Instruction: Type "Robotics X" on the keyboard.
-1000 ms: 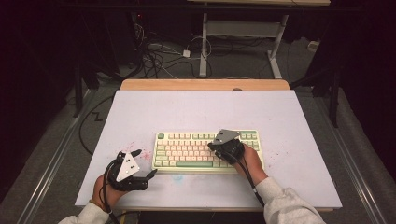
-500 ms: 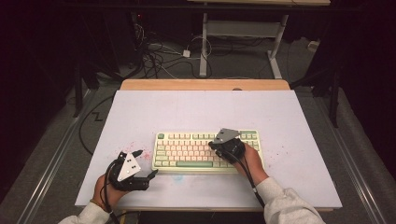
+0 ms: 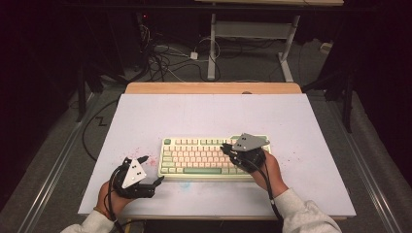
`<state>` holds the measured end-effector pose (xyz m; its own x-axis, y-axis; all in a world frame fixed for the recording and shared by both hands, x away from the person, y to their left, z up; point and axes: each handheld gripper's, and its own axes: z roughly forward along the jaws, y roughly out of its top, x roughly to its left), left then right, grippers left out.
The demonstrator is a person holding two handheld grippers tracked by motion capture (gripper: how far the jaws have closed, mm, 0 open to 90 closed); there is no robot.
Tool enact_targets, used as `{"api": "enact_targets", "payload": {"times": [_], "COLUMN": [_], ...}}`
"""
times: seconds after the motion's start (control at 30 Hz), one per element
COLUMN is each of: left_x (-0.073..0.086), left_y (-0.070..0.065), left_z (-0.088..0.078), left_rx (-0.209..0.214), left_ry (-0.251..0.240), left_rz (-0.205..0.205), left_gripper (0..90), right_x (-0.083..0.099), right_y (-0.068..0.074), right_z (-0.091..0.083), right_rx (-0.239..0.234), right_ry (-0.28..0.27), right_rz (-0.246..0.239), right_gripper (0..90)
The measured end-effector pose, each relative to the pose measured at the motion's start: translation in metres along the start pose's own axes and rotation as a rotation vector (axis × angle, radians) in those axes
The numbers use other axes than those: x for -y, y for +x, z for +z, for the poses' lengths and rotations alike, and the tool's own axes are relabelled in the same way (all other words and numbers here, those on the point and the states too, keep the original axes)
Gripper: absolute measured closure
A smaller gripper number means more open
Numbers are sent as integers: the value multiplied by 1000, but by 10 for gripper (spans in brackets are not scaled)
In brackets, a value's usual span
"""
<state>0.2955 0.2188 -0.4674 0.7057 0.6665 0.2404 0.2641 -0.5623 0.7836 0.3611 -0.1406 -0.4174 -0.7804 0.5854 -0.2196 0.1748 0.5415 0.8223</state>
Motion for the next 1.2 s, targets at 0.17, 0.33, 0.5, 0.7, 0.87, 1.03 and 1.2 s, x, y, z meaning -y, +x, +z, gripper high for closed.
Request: {"api": "enact_targets", "payload": {"times": [0.17, 0.33, 0.5, 0.7, 0.87, 1.03, 1.2], "left_x": [0, -1, -1, -1, -2, -3, -8], "left_y": [0, 0, 0, 0, 0, 1, 0], "left_z": [0, -1, -1, -2, -2, -3, -6], "left_rx": [-4, -3, -5, -3, -1, -10, 1], "left_ry": [0, -3, -4, -7, -10, -3, 0], "left_rz": [1, 3, 1, -4, -11, -17, -29], "left_gripper": [158, 158, 158, 158, 164, 164, 227], "right_x": [-1, -1, 0, 2, 5, 13, 20], "right_y": [1, 0, -1, -1, -1, -4, -3], "right_z": [-7, -15, -22, -29, -35, -45, -55], "right_rx": [11, 24, 30, 51, 75, 92, 113], "right_ry": [-30, -57, -75, -98, -113, -129, -136], "right_rz": [-1, 4, 5, 10, -6, 3, -4], "right_gripper": [768, 644, 476, 375, 289, 252, 240]}}
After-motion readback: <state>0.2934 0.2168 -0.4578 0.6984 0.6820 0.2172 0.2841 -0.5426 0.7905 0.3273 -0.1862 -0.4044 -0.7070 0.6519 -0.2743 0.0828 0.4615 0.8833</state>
